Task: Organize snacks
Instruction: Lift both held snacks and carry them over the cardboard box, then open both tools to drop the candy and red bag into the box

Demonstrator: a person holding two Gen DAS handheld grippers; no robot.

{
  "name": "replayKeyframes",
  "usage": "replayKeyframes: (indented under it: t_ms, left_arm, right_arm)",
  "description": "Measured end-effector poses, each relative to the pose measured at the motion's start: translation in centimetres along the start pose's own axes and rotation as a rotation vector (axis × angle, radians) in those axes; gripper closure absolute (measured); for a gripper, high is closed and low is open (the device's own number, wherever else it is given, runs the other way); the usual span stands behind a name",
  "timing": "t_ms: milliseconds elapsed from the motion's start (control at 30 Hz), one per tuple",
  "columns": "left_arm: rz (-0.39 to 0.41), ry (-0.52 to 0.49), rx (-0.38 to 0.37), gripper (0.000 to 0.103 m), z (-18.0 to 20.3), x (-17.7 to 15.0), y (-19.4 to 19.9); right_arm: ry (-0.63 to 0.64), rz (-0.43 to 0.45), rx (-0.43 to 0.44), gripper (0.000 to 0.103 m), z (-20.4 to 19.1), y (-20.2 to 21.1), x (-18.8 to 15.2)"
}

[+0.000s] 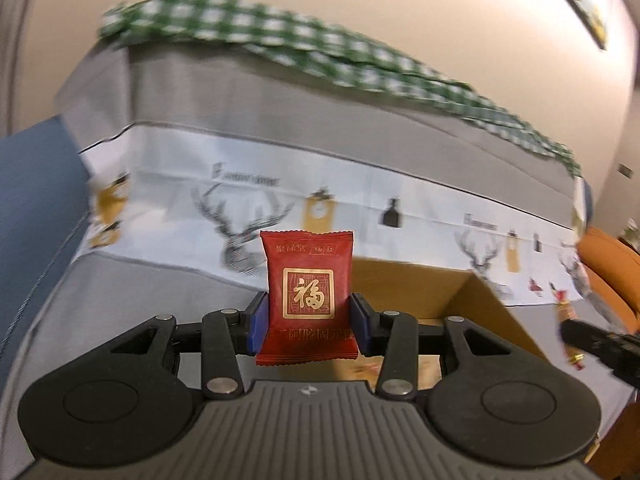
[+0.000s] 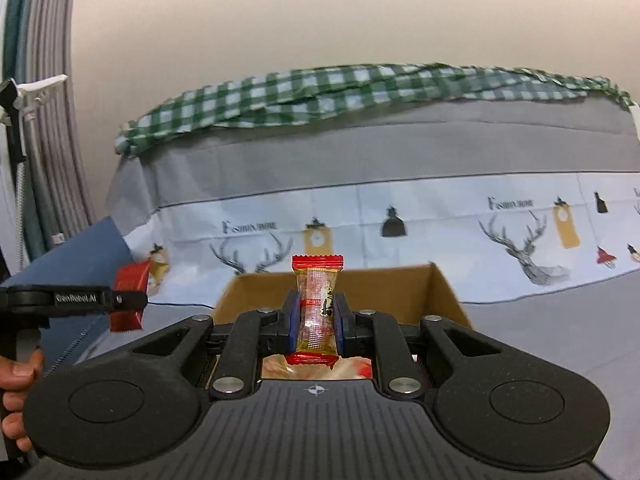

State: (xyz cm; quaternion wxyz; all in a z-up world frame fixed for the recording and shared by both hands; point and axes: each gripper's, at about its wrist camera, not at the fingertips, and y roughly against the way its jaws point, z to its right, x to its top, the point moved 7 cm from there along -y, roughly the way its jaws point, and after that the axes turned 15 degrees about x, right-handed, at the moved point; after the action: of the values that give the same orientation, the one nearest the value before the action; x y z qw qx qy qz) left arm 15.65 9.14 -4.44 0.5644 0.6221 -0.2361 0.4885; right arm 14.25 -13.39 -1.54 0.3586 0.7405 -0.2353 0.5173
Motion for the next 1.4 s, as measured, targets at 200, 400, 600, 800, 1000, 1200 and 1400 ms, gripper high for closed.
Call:
replayKeyframes:
  t_ms: [200, 400, 600, 800, 1000, 1200, 1400]
  left_arm:
    - [0.055, -0.054, -0.087, 0.056, 4.7, -0.4, 0.8]
    - [0.073, -0.078, -0.146, 0.056, 7.9, -1.1, 1.1]
    - [0.074, -0.101, -0.189, 0.056, 10.2, -1.7, 1.0]
    - [0.066, -0.132, -0.218, 0.056, 11.5, -2.4, 0.9]
    - [0.067, -0.140, -0.235, 0.056, 11.9, -2.6, 0.9]
    - [0.070, -0.136, -0.243, 0.056, 11.9, -2.5, 1.0]
    - [0.070, -0.137, -0.274, 0.055, 12.1, -2.4, 1.2]
  right_arm:
    - [-0.001, -0.033, -0.049, 0.086, 1.9, 0.0, -1.4]
    - [0.012, -0.046, -0.086, 0.086, 3.1, 0.3, -2.0]
    - [0.027, -0.061, -0.101, 0.086, 3.4, -0.1, -2.5]
    - [0.025, -0.067, -0.122, 0.086, 3.8, -0.5, -2.6]
    - [0.019, -0.075, -0.140, 0.086, 4.2, -0.7, -2.9]
    - [0.013, -0.079, -0.140, 0.086, 4.2, -0.9, -3.1]
    - [0.010, -0.083, -0.131, 0.085, 4.2, -0.9, -3.1]
